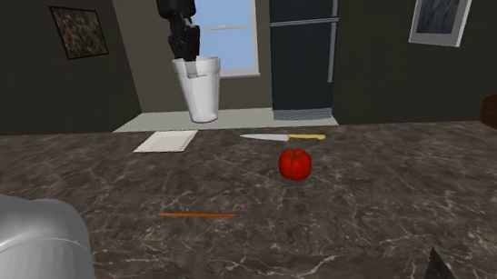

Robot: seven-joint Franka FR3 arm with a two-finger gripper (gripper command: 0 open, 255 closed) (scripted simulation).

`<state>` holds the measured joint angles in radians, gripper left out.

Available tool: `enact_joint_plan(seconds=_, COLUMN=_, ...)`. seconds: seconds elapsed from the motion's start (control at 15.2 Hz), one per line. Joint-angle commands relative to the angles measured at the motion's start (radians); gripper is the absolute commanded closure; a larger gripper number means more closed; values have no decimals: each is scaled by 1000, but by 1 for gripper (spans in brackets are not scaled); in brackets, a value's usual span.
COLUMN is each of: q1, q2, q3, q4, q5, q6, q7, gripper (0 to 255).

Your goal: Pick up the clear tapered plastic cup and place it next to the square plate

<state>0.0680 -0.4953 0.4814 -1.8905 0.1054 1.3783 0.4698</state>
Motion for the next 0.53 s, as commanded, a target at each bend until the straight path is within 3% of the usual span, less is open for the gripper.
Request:
enact_joint_plan(seconds=0.0, q1=7, q2=19, q3=43, q4=27, q5=14, q6=-6, q7=54, gripper=255)
enact_joint_plan(seconds=0.46, q1=27, q2=103, q3=210, q4=137, q5=46, q6=-26, q7=256, gripper=255)
